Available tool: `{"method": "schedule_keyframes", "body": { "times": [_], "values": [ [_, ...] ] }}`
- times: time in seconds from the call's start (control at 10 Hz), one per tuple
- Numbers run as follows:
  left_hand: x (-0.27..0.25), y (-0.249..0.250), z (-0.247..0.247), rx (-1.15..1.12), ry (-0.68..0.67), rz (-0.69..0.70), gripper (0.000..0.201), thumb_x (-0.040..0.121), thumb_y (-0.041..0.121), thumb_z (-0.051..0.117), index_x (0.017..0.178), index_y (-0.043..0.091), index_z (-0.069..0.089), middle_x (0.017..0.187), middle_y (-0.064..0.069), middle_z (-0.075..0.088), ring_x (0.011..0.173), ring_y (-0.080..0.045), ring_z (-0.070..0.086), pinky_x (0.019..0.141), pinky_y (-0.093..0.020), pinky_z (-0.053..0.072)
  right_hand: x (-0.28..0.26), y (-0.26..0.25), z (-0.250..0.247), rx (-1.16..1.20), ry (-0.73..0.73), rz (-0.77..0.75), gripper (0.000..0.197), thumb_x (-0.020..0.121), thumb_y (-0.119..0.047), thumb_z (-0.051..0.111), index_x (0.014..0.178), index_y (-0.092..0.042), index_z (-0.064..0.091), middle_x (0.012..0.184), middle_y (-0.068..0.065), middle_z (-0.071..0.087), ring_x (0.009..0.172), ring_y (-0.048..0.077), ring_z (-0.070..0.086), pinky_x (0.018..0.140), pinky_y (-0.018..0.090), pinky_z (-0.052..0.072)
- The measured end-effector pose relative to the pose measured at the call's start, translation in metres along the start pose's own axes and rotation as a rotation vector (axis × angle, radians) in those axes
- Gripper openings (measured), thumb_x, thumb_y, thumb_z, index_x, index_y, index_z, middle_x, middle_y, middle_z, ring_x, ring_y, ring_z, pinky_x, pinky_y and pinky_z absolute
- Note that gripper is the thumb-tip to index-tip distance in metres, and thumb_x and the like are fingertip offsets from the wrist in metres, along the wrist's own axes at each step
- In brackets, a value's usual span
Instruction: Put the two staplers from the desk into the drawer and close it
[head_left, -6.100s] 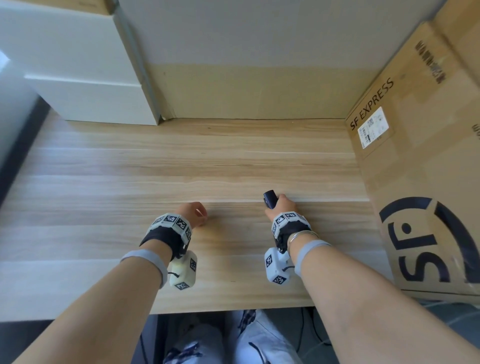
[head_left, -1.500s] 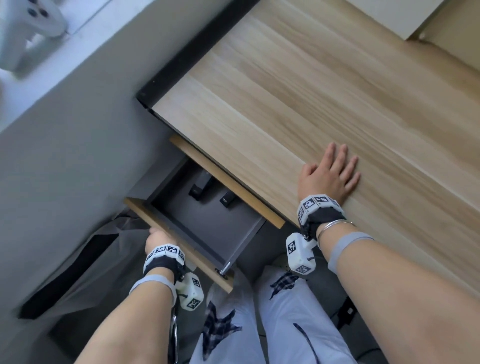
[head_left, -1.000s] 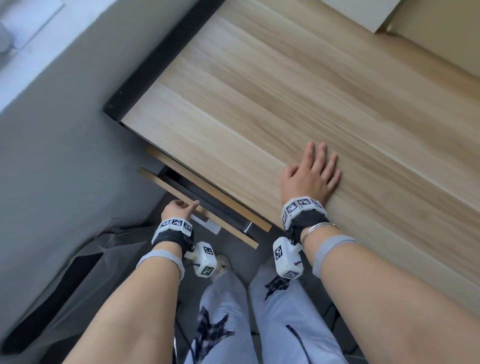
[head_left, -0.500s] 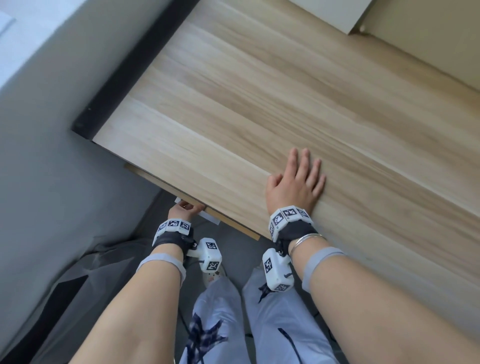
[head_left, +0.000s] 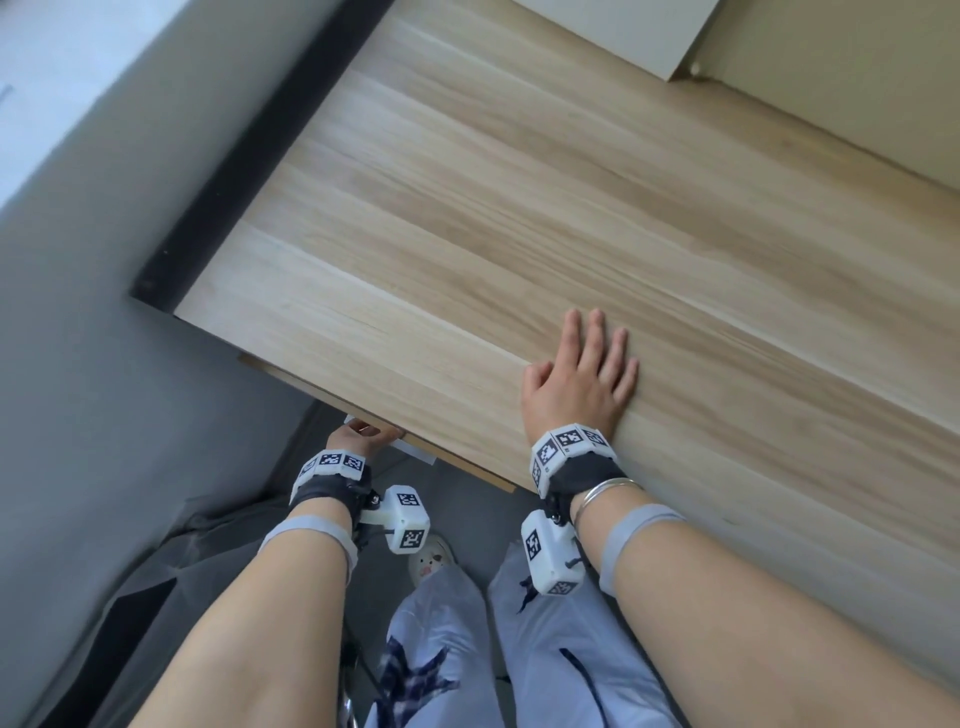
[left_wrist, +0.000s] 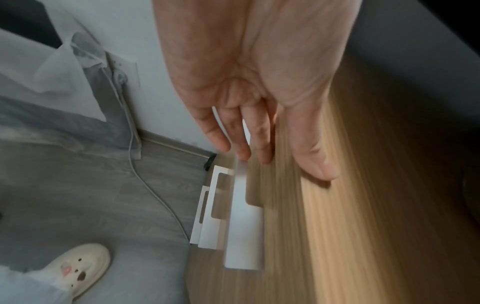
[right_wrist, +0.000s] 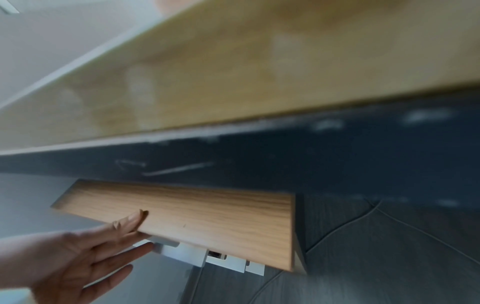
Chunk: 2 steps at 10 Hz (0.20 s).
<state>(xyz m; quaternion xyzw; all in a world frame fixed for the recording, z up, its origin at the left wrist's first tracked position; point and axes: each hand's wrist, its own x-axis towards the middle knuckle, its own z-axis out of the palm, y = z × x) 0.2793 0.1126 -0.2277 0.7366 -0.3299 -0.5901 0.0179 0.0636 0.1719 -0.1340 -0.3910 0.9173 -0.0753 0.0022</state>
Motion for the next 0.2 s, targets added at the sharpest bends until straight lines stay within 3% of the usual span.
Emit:
{"method": "schedule_keyframes", "body": {
  "times": [0.1, 0.2],
  "values": [
    [-0.002, 0.003, -0.003, 0.075, -0.002, -0.006, 0.033, 0.075, 0.030, 0.075, 0.096, 0.008, 0.063, 0.105, -0.012, 0.065, 0.101, -0.028, 0.061, 0.101, -0.042, 0.049, -0.002, 0.001, -0.001, 0.006, -0.016, -0.008, 0.067, 0.075, -0.029, 0.036, 0.141, -0.022, 0.046, 0.150, 0.005, 0.044, 0.139, 0.034, 0.039, 0.113, 0.054, 0.029],
    [-0.013, 0.005, -0.009, 0.159, -0.023, -0.024, 0.024, 0.080, 0.034, 0.069, 0.081, 0.012, 0.062, 0.099, -0.016, 0.064, 0.096, -0.029, 0.062, 0.095, -0.038, 0.050, 0.000, 0.000, -0.003, 0.017, -0.001, 0.015, 0.067, 0.075, -0.030, 0.035, 0.140, -0.022, 0.047, 0.150, 0.005, 0.045, 0.139, 0.034, 0.039, 0.113, 0.054, 0.029]
  ]
}}
